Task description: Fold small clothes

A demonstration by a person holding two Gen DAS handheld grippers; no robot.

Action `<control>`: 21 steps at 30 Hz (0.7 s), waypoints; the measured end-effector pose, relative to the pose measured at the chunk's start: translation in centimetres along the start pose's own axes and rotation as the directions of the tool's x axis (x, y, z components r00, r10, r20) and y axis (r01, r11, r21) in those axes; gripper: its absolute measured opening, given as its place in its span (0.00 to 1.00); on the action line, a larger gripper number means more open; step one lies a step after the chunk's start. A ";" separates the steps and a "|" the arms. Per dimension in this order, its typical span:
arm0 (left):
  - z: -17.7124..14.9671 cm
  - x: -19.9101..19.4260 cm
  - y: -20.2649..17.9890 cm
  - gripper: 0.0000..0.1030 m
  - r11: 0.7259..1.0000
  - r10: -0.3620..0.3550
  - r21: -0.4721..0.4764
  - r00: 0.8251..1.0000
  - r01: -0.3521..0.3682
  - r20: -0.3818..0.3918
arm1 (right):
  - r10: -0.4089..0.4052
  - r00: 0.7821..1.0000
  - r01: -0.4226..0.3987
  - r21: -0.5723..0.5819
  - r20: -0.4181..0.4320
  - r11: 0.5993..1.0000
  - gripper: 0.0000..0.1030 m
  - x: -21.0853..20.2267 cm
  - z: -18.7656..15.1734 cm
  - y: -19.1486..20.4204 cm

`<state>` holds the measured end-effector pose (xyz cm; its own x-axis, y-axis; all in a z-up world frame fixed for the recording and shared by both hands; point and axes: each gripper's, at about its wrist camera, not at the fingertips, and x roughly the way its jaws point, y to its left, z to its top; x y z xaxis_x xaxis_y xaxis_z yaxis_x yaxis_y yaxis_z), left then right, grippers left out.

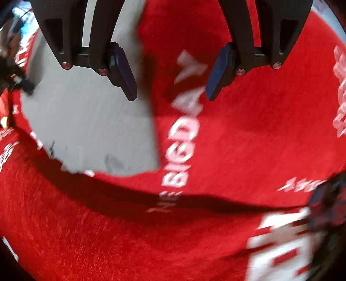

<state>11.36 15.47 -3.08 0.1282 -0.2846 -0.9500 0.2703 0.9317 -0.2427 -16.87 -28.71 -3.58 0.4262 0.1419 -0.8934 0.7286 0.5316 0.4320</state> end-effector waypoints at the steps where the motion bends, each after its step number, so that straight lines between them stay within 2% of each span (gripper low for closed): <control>1: 1.2 0.9 -0.5 0.65 1.000 -0.011 -0.004 1.000 0.011 -0.004 | 0.007 1.000 -0.007 0.009 0.003 1.000 0.30 0.1 0.1 0.0; 4: 3.5 3.2 -1.8 0.65 1.000 0.005 0.017 1.000 -0.005 -0.023 | 0.027 0.999 -0.028 0.040 0.019 0.999 0.30 0.4 0.3 0.0; 7: 4.1 4.5 -2.9 0.65 0.998 0.044 0.057 0.998 -0.042 -0.041 | 0.028 0.999 -0.029 0.055 0.027 0.998 0.30 0.9 0.4 0.3; 8: 4.1 4.6 -3.1 0.51 0.997 0.048 0.065 0.998 -0.045 -0.038 | 0.031 0.999 -0.033 0.062 0.032 0.998 0.30 1.0 0.5 0.3; 10: 3.9 4.4 -3.6 0.19 0.997 0.004 0.079 1.000 -0.001 -0.028 | 0.042 0.998 -0.045 0.083 0.037 0.996 0.28 1.2 0.8 0.3; 11: 3.9 4.1 -3.8 0.16 0.996 0.019 0.085 1.000 -0.018 -0.010 | 0.041 0.999 -0.044 0.086 0.034 0.995 0.25 1.3 0.9 0.4; 12: 3.8 3.7 -3.9 0.10 0.994 0.040 0.099 0.999 -0.041 0.011 | 0.045 0.999 -0.047 0.079 0.030 0.996 0.07 1.2 1.1 0.7; 15: 3.7 4.0 -3.3 0.09 0.995 0.045 0.091 0.999 -0.046 0.013 | 0.036 0.998 -0.035 -0.008 0.054 0.999 0.07 0.2 1.2 2.1; 17: 3.8 4.2 -3.1 0.09 0.995 0.049 0.087 0.999 -0.051 0.020 | 0.000 0.998 0.003 -0.053 0.057 0.999 0.07 0.3 1.1 2.2; 19: 3.8 3.9 -3.3 0.09 0.993 0.070 0.091 0.997 -0.072 0.031 | -0.065 0.997 0.067 -0.046 0.040 0.997 0.08 1.1 1.1 1.1; 21: 3.5 3.0 -3.0 0.09 0.986 0.127 0.100 0.990 -0.132 0.056 | -0.051 0.997 0.052 0.000 0.054 0.999 0.06 0.9 1.0 0.0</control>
<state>14.28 11.04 -4.52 0.2146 -0.1758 -0.9607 0.3451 0.9339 -0.0938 -15.93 -29.47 -4.30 0.4164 0.0692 -0.9065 0.7494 0.5384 0.3854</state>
